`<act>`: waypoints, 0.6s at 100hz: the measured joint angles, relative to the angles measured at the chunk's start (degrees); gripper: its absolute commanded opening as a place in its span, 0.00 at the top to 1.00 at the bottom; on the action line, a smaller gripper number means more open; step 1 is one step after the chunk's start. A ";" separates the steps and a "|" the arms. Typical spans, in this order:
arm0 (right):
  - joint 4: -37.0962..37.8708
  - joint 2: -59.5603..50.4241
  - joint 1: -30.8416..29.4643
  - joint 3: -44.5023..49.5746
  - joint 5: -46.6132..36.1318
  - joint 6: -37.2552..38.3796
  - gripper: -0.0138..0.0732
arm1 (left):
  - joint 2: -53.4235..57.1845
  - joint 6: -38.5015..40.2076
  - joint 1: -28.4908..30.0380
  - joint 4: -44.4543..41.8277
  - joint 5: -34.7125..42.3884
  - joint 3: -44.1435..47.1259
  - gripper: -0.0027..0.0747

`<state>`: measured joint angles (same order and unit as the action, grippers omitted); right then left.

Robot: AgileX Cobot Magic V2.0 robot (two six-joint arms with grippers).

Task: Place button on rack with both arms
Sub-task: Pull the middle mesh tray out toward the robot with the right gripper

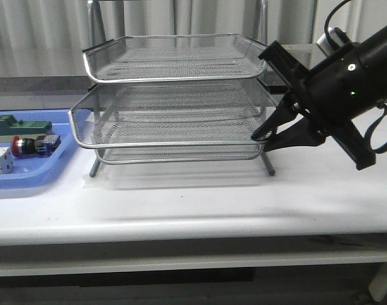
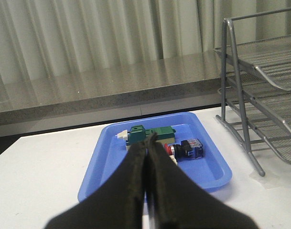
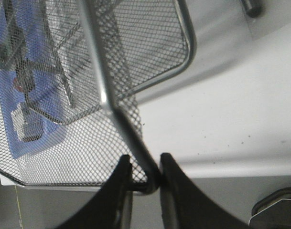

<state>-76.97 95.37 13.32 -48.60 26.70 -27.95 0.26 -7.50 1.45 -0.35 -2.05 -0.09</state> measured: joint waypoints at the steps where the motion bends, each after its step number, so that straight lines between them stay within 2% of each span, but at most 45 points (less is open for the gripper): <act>1: 0.00 -0.14 0.00 0.19 0.03 0.00 0.82 | 0.00 0.00 0.00 0.00 0.00 0.00 0.99; 60: 1.59 -5.36 0.00 5.53 0.31 -0.88 0.81 | 0.00 0.00 0.00 0.00 0.00 0.00 0.99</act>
<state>-75.38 90.02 13.32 -43.07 27.01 -28.83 0.26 -7.50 1.45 -0.35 -2.05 -0.09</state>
